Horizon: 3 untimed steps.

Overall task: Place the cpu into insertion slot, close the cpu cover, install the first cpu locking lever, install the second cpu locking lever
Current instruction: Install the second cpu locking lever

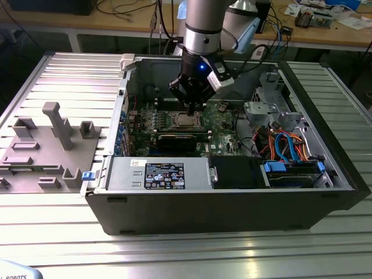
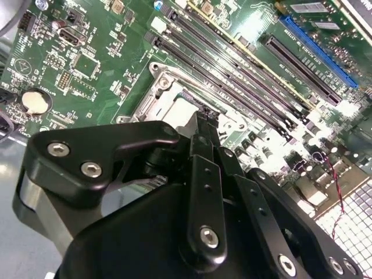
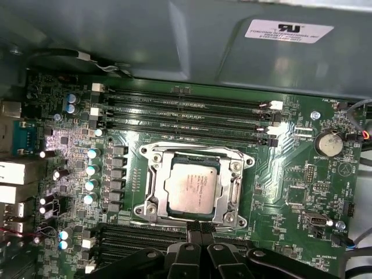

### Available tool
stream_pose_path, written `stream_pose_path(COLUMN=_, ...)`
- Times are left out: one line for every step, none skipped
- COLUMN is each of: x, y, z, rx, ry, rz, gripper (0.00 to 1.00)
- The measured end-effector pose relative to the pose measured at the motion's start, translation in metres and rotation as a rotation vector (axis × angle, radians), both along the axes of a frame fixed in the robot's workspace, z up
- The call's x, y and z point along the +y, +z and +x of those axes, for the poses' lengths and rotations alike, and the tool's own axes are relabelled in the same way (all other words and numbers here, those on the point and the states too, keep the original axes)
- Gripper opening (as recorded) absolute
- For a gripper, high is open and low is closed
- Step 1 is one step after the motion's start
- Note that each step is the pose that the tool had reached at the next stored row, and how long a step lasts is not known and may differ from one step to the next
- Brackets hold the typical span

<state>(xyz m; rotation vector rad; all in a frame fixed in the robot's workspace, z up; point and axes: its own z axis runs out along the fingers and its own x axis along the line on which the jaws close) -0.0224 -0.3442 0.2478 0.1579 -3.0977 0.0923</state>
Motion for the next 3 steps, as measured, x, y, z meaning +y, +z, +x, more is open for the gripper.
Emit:
stream_pose_path(x=0.0, y=0.0, z=0.0, rx=0.0, ry=0.0, rz=0.0, gripper=0.11)
stream_pose_path(x=0.0, y=0.0, z=0.0, rx=0.0, ry=0.0, rz=-0.0001, gripper=0.11)
stream_pose_path(x=0.0, y=0.0, z=0.0, rx=0.0, ry=0.0, rz=-0.0001, gripper=0.11)
